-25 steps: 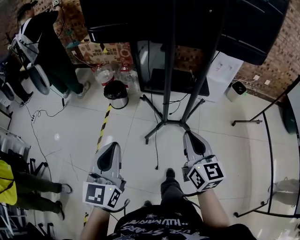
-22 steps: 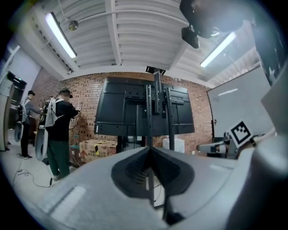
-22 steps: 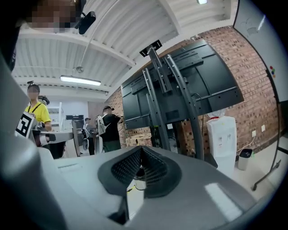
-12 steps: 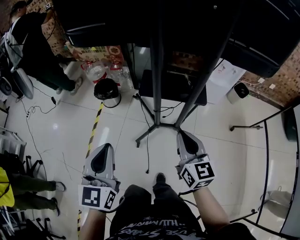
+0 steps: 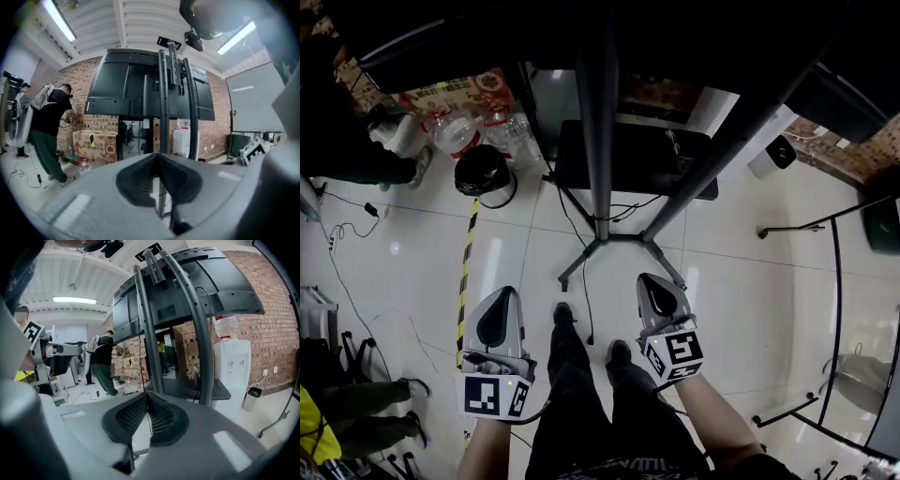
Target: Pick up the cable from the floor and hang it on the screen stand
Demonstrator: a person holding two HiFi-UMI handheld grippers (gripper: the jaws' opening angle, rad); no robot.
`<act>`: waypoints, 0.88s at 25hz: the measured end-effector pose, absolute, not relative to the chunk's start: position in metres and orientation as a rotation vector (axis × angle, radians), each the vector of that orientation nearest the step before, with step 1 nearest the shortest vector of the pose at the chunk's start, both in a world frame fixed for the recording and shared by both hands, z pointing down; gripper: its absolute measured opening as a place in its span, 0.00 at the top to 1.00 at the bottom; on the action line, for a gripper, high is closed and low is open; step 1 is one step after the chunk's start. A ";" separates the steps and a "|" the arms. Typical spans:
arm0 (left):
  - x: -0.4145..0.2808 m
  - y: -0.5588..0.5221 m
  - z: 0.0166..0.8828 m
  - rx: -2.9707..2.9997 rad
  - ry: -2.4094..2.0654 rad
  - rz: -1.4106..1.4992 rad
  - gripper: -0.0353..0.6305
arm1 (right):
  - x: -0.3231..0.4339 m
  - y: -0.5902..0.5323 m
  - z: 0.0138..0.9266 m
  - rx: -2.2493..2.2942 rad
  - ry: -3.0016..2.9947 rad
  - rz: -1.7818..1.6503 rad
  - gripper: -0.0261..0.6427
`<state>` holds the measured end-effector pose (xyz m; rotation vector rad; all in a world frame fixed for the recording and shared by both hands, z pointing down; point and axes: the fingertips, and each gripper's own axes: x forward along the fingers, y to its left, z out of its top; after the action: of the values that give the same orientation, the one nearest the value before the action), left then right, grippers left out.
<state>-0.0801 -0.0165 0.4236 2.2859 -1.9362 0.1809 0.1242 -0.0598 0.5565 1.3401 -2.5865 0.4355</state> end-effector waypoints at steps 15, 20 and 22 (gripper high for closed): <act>-0.145 -0.115 0.677 2.301 -1.899 0.269 0.94 | 0.066 -0.113 0.850 1.181 -2.395 0.442 0.94; -0.161 -0.127 0.762 2.290 -1.893 0.273 0.94 | 0.039 -0.118 0.952 1.004 -2.382 0.493 0.85; -0.164 -0.132 0.791 2.284 -1.878 0.270 0.94 | 0.031 -0.120 0.987 0.962 -2.370 0.523 0.84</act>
<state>-0.1644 -0.1324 0.7910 2.2839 -1.8778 0.2697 0.0315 -0.1199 0.9867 0.9615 -2.3695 0.5228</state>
